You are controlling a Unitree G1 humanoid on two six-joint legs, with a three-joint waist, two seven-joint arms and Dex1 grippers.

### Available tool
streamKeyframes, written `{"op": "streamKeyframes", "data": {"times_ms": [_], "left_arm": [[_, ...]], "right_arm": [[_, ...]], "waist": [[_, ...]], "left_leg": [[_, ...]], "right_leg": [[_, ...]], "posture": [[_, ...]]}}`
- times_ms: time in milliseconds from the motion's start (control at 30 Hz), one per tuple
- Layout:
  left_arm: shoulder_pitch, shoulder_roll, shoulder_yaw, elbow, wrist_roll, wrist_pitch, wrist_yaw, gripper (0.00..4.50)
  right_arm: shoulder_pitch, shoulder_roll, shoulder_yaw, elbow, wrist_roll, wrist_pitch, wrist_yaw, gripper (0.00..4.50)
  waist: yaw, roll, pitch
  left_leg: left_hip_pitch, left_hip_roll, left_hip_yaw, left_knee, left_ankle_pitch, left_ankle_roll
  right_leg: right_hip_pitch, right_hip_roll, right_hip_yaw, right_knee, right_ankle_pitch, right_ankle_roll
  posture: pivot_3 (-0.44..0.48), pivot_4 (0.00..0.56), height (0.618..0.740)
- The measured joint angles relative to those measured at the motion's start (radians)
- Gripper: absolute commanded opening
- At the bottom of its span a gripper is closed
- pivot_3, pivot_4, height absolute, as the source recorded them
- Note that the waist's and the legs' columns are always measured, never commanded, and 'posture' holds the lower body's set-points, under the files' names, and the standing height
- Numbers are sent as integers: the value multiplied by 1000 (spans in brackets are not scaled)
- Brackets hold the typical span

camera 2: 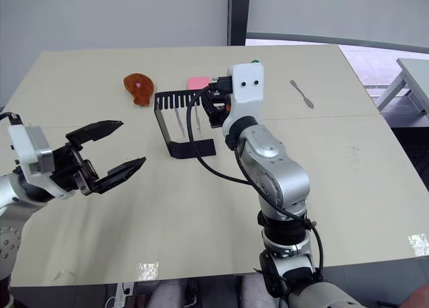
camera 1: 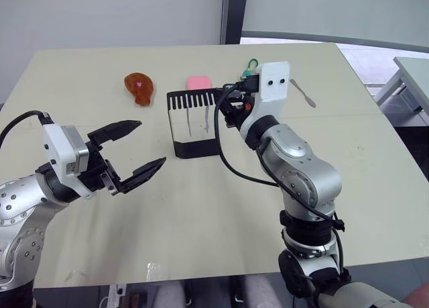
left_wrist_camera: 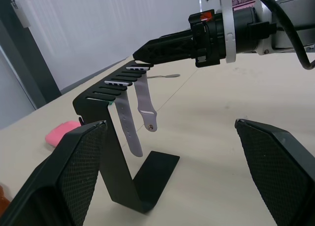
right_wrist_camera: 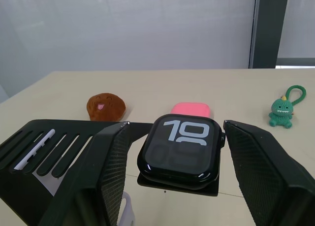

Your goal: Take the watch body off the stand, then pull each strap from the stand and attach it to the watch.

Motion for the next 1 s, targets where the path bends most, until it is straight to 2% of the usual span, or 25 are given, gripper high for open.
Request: {"op": "streamKeyframes", "data": {"times_ms": [233,300,367,1000], "left_arm": [[2,0,0,-3,0,0,2,4500],[3,0,0,-3,0,1,3,4500],[5,0,0,-3,0,1,4,4500],[23,-1,0,-3,9,-1,8,4500]], "right_arm": [[0,0,0,0,0,-1,0,3221],[0,0,0,0,0,-4,0,2211],[0,0,-1,1,-4,-10,0,1742],[0,0,-2,1,-3,-42,2,1690]], "waist": [[0,0,0],[0,0,0],[0,0,0],[0,0,0]], "left_leg": [[0,0,0,0,0,0],[0,0,0,0,0,0],[0,0,0,0,0,0],[0,0,0,0,0,0]], "right_leg": [[0,0,0,0,0,0],[0,0,0,0,0,0],[0,0,0,0,0,0],[0,0,0,0,0,0]], "posture": [[0,150,740],[0,150,740],[0,150,740],[0,150,740]]}}
